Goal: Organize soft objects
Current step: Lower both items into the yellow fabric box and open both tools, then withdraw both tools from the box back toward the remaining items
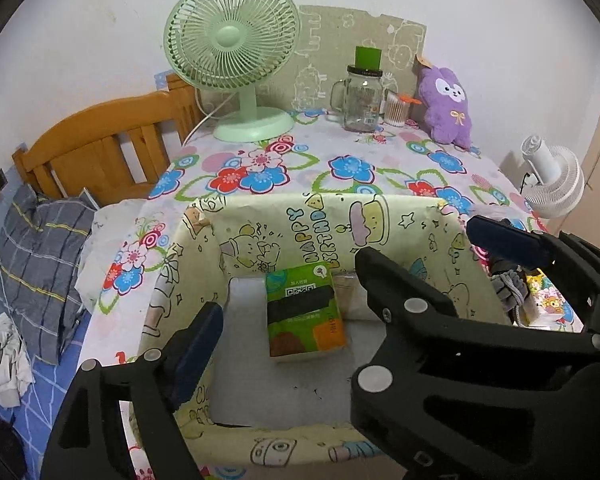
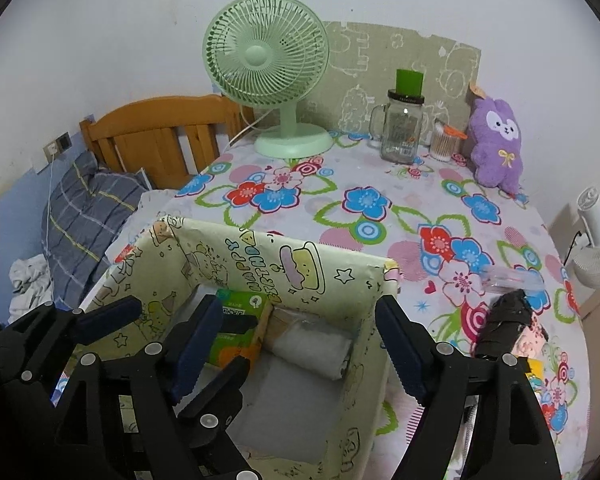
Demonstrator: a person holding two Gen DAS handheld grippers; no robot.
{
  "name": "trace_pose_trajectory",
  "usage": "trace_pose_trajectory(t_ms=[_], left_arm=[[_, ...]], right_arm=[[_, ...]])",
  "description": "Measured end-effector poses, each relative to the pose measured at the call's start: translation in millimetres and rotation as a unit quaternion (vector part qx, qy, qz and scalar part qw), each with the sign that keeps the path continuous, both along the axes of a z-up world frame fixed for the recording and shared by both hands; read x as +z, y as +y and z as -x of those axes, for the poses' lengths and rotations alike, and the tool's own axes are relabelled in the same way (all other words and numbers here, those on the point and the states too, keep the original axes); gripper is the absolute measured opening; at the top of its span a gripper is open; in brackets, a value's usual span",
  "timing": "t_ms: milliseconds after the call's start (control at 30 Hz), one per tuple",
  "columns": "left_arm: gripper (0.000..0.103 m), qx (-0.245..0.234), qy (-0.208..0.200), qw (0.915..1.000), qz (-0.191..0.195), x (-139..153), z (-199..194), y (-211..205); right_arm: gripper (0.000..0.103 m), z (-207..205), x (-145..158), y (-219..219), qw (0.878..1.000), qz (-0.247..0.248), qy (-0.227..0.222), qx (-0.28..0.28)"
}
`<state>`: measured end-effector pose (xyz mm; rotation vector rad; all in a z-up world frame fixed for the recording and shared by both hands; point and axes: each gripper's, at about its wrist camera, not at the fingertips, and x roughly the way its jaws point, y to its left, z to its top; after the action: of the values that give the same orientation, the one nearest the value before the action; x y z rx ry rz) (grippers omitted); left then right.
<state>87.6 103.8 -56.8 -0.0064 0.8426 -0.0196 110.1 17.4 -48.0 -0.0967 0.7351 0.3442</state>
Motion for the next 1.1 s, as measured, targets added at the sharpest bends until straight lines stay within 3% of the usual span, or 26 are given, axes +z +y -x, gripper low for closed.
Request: trace_pose_trajectory(t_ms=[433, 1100], left_arm=[[0.093, -0.001, -0.04, 0.9992, -0.011, 24, 23, -19], [0.096, -0.018, -0.09, 0.9957, -0.017, 56, 49, -63]], right_arm=[[0.089, 24, 25, -21, 0.999, -0.006, -0.036, -0.013], [0.1, 58, 55, -68, 0.995, -0.027, -0.086, -0.04]])
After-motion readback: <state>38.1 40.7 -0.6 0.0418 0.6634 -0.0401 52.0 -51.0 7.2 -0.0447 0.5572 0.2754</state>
